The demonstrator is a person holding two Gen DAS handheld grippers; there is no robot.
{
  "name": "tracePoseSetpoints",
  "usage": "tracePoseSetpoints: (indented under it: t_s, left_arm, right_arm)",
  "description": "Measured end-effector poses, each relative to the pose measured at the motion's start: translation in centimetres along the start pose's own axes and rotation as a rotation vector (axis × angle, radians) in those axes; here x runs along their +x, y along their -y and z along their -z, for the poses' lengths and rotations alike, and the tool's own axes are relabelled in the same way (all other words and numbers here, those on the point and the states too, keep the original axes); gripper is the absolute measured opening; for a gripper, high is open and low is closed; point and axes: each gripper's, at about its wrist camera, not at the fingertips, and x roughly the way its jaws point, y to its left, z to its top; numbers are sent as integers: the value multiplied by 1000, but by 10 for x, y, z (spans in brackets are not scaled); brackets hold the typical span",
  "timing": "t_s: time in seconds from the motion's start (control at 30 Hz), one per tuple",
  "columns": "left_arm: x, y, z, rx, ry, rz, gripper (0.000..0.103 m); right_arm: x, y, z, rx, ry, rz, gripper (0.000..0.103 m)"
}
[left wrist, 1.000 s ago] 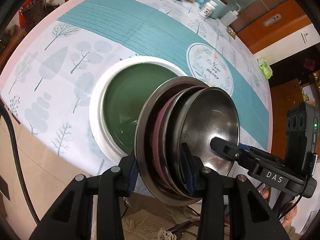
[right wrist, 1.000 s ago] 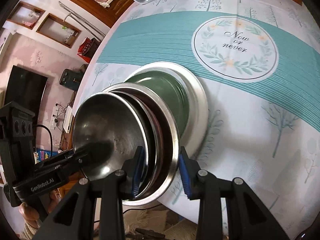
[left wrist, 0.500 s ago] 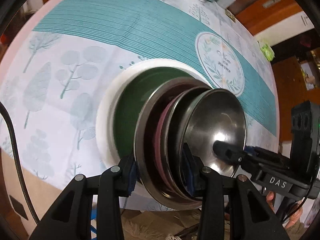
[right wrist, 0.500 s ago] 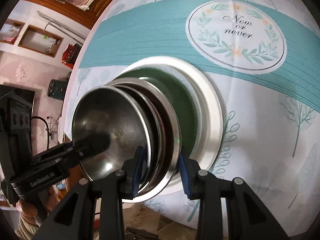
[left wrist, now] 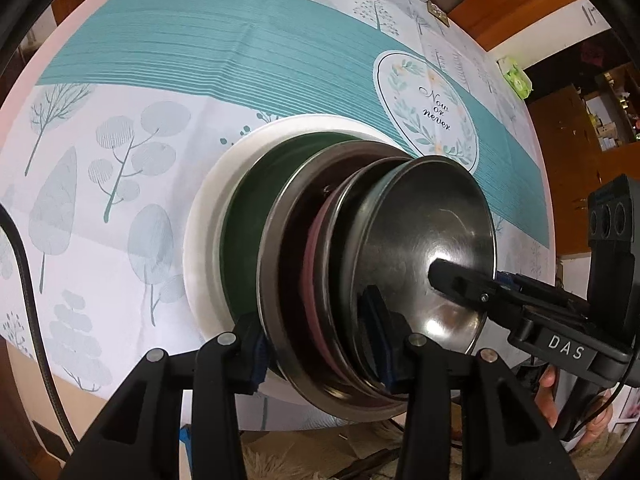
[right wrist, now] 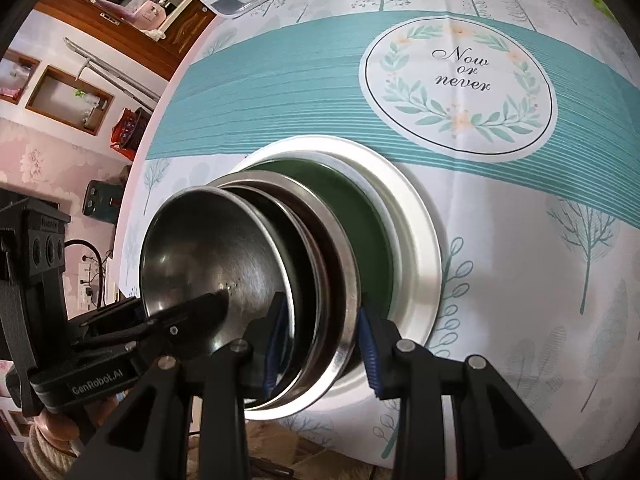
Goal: Organize plates and bowls
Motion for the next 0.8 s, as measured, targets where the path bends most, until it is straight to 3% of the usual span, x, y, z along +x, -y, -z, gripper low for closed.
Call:
tracePoseSetpoints:
  t_s: [0.2, 0.47, 0.57, 0.73, 0.8]
  left_arm:
    - [0, -1, -3, 8, 16, 6, 41]
    - [-15, 3, -3, 43, 49, -30, 79]
    - [-24, 4, -2, 51, 60, -30, 81]
    - [-40, 17, 0, 101, 76, -85, 102]
    - [-48, 25, 3, 129, 100, -109, 102]
  right_arm:
    - [2, -3, -4, 3, 5, 15, 35]
    - [-13, -5, -2, -25, 54, 32, 41]
    - [-22, -8, 0, -41, 83, 56, 41]
    - [-37, -9, 5, -55, 121, 79, 42]
    - [-45, -10, 8, -58, 135, 84, 42]
